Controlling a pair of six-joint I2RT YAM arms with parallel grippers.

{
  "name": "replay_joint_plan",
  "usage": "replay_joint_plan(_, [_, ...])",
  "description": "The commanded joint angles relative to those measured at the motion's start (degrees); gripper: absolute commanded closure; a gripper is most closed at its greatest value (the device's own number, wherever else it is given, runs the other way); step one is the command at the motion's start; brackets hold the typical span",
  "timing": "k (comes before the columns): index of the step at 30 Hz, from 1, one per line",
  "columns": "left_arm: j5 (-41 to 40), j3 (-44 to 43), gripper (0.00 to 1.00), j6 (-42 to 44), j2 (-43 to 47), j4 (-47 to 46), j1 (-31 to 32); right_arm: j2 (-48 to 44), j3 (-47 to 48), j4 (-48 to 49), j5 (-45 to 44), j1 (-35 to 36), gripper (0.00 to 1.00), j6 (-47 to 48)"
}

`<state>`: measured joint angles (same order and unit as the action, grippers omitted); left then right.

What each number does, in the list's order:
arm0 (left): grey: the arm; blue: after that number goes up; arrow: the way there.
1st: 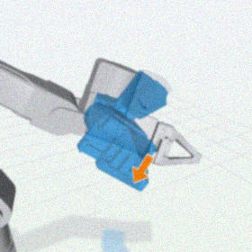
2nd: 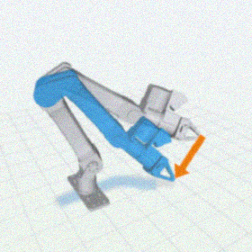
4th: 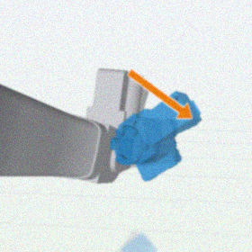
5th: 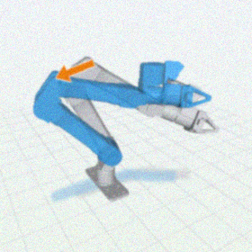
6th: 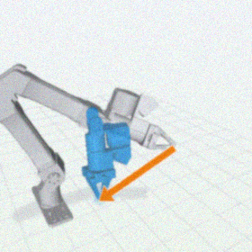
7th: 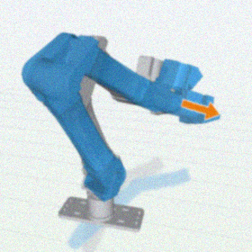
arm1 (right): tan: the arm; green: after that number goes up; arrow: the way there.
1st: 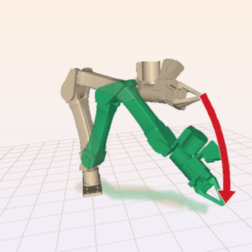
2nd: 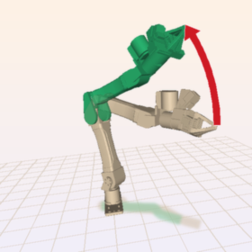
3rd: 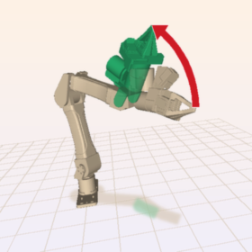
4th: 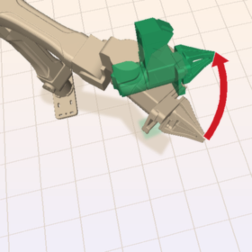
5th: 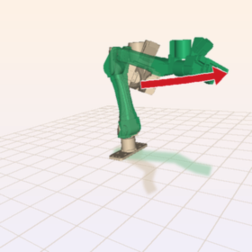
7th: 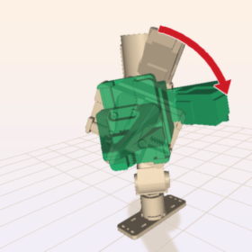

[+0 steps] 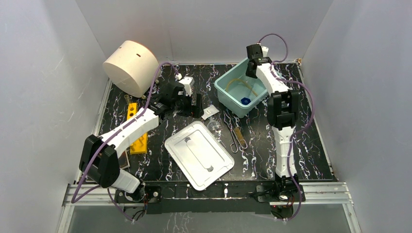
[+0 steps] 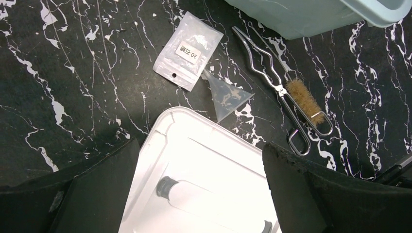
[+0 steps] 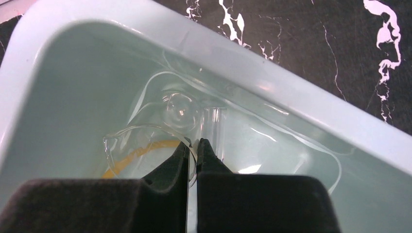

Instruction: Organize the chemistry lab equipment

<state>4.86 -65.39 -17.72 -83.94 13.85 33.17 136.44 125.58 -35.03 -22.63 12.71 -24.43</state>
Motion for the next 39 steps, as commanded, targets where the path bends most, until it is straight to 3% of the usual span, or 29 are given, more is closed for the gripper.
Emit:
replay_joint_plan(1, [-1.1,-2.2,0.02,1.0,0.0,0.7,-0.7,2.4,7.9,-2.3,-1.4,-0.4,1.00,0.5])
replay_joint_plan(5, [-1.3,-2.4,0.02,1.2,0.0,1.0,-1.0,4.0,9.8,-4.2,-1.2,-0.6,1.00,0.0])
replay_joint_plan(11, [-1.1,-2.3,0.02,1.1,0.3,1.1,-1.2,4.4,10.2,-5.3,-0.5,-0.7,0.75,-1.1])
replay_joint_plan(25, [-1.3,-2.2,0.02,0.5,1.9,1.3,-1.3,-0.6,12.5,-9.2,1.5,-0.8,0.51,-2.5])
replay_joint_plan(33, [0.8,-0.7,0.02,-3.2,3.5,0.6,-1.3,-17.3,-5.6,-3.1,1.2,1.4,0.42,2.7])
replay_joint_plan(39, [3.8,0.9,0.02,-5.9,4.6,-1.5,-1.3,-32.6,-19.8,0.7,9.1,1.9,0.34,5.5])
